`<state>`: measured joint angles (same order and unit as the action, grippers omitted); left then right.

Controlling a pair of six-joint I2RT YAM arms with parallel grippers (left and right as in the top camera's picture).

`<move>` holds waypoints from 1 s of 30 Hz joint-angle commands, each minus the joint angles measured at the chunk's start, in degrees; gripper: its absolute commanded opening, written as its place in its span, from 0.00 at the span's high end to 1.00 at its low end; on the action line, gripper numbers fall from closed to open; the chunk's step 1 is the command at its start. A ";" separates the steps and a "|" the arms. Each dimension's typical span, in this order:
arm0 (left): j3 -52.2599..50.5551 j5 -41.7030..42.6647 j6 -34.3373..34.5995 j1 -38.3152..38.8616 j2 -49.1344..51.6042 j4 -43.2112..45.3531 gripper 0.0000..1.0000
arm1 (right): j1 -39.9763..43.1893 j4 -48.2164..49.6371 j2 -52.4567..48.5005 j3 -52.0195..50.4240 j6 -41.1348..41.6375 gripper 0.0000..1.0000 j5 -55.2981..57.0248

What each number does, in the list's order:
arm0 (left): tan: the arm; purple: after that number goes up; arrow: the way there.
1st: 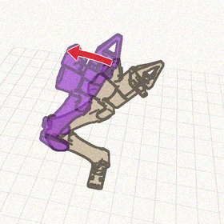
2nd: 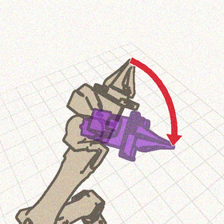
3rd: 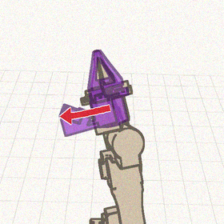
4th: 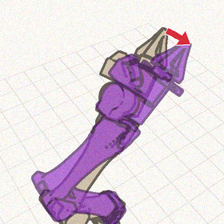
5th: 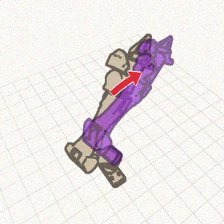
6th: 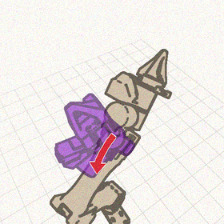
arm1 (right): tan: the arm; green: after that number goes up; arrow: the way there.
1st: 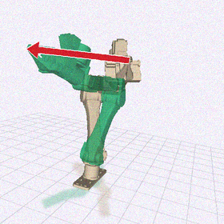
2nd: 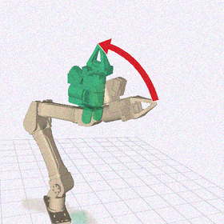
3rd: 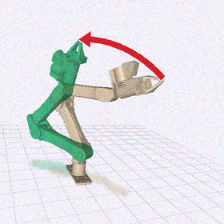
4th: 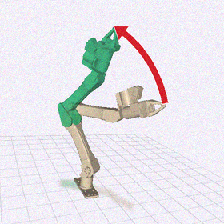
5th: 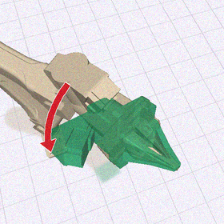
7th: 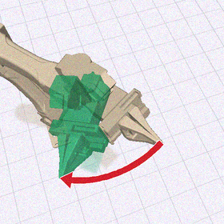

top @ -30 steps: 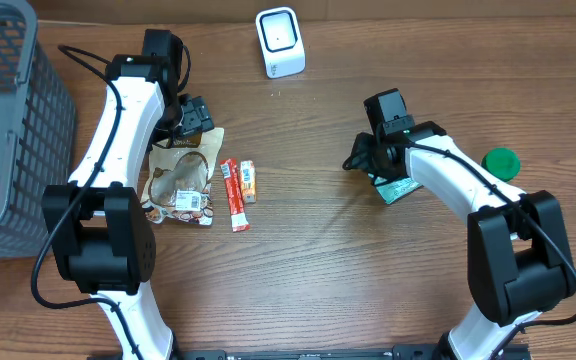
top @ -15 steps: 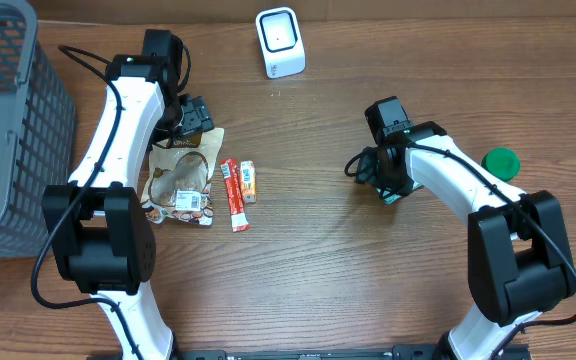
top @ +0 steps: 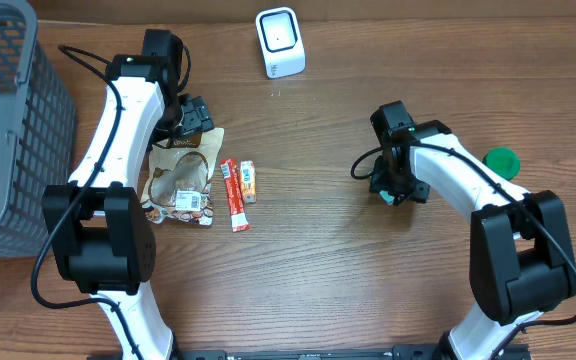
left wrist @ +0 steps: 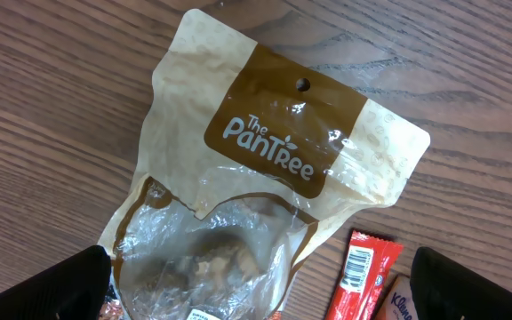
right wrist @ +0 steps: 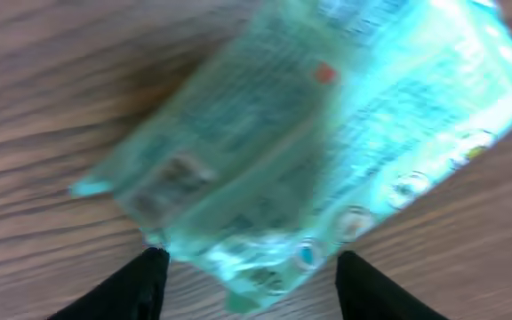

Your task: Scan the item barcode

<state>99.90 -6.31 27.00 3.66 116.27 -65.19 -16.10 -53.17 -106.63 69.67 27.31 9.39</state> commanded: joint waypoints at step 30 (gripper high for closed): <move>1.29 -0.70 0.04 0.11 0.52 -0.15 0.00 | 0.09 21.40 -0.02 -3.72 18.34 0.96 -1.90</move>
<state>99.90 -6.31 27.00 3.66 116.27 -65.19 -16.12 -32.16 -106.63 66.57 44.18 5.39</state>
